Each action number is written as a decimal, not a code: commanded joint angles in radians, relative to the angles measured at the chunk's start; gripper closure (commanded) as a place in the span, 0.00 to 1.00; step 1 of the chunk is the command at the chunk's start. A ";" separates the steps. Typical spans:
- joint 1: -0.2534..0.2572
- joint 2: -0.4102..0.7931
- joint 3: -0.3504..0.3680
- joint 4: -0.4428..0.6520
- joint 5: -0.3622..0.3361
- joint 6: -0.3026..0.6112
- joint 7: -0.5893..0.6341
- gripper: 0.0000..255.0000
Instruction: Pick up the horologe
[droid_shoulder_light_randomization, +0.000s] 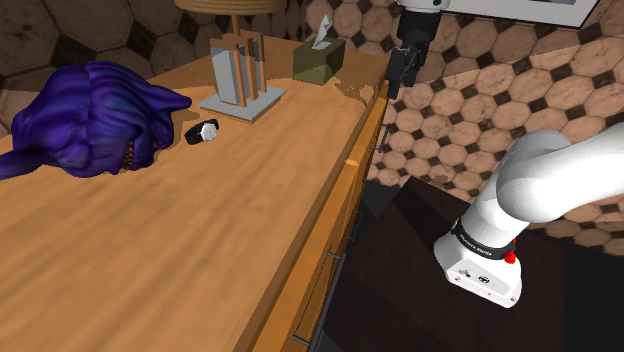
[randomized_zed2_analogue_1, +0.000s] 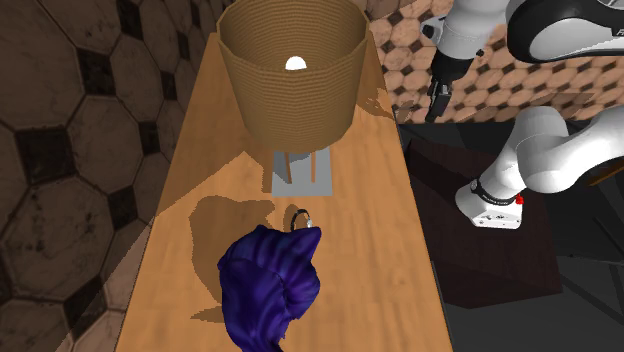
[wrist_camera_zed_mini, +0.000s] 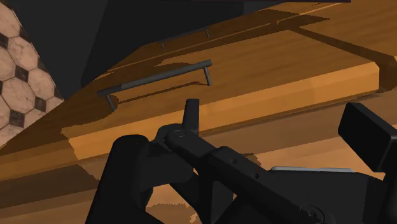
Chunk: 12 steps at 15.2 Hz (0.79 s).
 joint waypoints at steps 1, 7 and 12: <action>0.000 0.000 0.000 0.000 0.000 0.000 0.000 0.00; 0.010 0.073 0.149 0.057 0.107 0.035 0.259 0.00; 0.003 0.180 0.268 0.148 0.165 0.074 0.473 0.00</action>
